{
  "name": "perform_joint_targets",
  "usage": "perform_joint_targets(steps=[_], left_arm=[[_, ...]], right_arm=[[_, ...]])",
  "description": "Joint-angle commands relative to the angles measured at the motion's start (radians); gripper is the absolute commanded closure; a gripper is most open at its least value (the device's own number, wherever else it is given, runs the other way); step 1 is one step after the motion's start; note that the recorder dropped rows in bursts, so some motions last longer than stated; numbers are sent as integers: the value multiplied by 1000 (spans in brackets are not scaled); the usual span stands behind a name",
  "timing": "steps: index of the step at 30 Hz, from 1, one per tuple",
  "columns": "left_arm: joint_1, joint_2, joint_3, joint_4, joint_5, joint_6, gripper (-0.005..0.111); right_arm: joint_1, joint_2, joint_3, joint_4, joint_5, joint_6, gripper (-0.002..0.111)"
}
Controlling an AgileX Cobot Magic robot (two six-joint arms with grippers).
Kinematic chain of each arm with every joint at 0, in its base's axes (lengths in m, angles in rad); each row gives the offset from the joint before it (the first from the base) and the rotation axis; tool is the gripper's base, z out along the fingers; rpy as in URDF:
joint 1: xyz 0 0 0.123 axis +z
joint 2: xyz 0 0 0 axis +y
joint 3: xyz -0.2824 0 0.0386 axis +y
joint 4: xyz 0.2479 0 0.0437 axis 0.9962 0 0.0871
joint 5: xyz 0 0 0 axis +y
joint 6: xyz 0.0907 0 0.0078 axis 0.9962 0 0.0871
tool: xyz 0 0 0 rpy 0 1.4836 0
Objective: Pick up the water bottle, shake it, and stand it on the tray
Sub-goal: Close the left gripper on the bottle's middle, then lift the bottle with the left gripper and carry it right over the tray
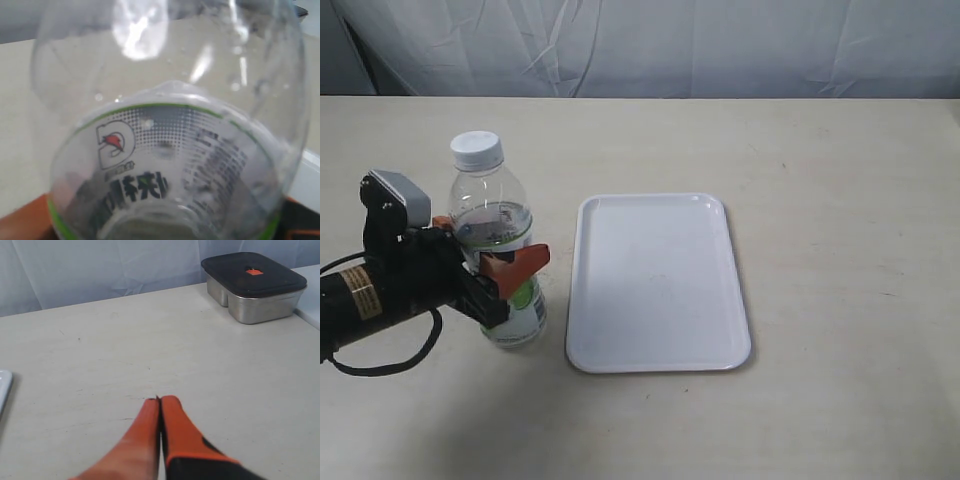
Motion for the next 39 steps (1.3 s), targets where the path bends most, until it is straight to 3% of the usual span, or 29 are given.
perform_joint_targets(steps=[1, 7, 11, 12, 14, 15, 17, 19, 21, 22, 26, 33, 39], left_arm=[[2, -1, -5, 36, -9, -21, 106], [-1, -160, -31, 72, -9, -228, 106], [-3, -483, -252, 160, -9, -526, 106], [-17, -537, -357, 164, 79, -571, 106], [-74, -532, -453, 216, 293, -623, 106], [-99, -519, -458, 246, 299, -635, 106], [-218, -378, -419, 457, 307, -701, 106], [-262, -297, -382, 423, 337, -701, 106], [-266, -330, -426, 321, 204, -691, 106], [-265, -368, -464, 289, 204, -698, 106], [-271, -513, -627, 333, 383, -705, 106], [-271, -331, -479, 612, 371, -903, 106], [-271, -330, -442, 563, 259, -867, 106]], right_arm=[[5, -7, 5, 0, -11, 3, 105], [5, -7, 5, 0, -11, 3, 105], [5, -7, 5, 0, -11, 3, 105], [5, -7, 5, 0, -11, 3, 105], [5, -7, 5, 0, -11, 3, 105], [5, -7, 5, 0, -11, 3, 105], [5, -7, 5, 0, -11, 3, 105], [5, -7, 5, 0, -11, 3, 105], [5, -7, 5, 0, -11, 3, 105], [5, -7, 5, 0, -11, 3, 105], [5, -7, 5, 0, -11, 3, 105], [5, -7, 5, 0, -11, 3, 105], [5, -7, 5, 0, -11, 3, 105]])
